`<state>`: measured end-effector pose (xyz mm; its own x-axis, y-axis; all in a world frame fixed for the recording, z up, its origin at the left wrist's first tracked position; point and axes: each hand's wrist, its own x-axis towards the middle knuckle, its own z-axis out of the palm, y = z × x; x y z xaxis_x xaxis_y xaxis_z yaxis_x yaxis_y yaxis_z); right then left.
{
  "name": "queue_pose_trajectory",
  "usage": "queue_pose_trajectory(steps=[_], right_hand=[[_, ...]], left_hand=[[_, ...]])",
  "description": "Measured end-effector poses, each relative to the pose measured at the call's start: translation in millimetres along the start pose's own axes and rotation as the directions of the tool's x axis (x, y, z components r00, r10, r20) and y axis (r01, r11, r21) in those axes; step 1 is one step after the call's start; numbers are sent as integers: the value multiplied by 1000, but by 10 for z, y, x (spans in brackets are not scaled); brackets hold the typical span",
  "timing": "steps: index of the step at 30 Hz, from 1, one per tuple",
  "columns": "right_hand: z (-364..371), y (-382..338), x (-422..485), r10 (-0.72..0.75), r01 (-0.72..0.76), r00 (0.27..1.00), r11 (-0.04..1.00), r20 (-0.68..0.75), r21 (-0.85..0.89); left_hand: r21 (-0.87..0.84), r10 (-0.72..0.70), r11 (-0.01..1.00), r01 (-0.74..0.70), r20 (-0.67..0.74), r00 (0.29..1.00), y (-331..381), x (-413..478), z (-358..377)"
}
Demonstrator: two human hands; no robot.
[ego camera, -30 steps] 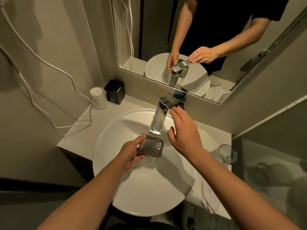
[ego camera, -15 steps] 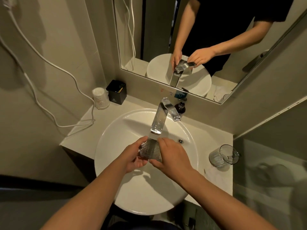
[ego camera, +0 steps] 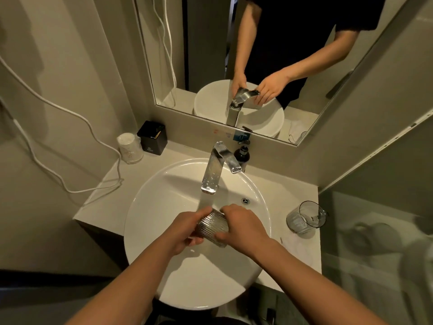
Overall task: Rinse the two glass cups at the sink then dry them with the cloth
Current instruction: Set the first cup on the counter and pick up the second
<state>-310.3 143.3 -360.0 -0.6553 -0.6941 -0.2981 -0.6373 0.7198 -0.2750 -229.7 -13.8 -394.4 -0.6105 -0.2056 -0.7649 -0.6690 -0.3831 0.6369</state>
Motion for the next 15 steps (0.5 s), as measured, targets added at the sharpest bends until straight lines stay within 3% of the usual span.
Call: queue_pose_trajectory(steps=[4, 9, 15], right_hand=[[40, 214, -121, 85, -104, 992, 966, 89, 238], [43, 495, -369, 204, -175, 979, 849, -5, 499], [-125, 822, -614, 253, -137, 963, 746, -88, 652]], left_hand=[[246, 223, 940, -237, 85, 971, 37, -70, 163], [438, 358, 794, -422, 224, 907, 115, -147, 361], [610, 539, 512, -606, 321, 779, 326, -184, 725]])
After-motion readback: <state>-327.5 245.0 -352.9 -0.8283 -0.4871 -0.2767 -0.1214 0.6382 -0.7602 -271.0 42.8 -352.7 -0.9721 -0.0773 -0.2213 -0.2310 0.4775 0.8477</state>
